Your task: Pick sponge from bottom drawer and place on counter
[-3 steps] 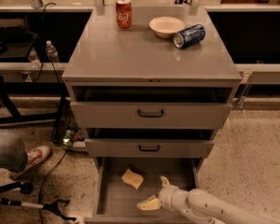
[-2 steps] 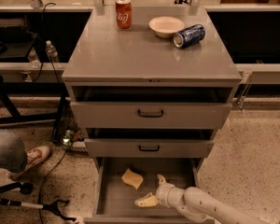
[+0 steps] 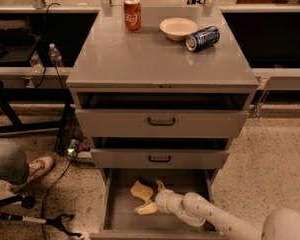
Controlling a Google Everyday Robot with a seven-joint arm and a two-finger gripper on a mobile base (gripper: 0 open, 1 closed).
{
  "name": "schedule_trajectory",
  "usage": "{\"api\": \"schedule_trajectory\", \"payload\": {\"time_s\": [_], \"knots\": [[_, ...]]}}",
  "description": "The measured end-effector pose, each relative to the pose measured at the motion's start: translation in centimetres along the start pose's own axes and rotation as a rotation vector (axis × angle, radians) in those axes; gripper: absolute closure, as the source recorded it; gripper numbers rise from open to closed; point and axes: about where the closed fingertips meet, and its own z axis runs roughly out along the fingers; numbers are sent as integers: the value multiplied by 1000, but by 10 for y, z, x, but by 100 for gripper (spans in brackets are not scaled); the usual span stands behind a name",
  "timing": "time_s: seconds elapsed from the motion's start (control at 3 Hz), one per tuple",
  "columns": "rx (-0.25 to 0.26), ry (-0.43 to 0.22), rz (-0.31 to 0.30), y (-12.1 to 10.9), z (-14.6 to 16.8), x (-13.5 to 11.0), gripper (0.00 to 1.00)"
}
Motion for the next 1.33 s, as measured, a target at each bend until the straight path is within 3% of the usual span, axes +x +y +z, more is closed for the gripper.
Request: {"api": "schedule_trajectory", "payload": {"time_s": [0.67,1.33], "knots": [[-25,63,-83,-8,48,12,0],[7,138,-118,-30,73,38,0]]}}
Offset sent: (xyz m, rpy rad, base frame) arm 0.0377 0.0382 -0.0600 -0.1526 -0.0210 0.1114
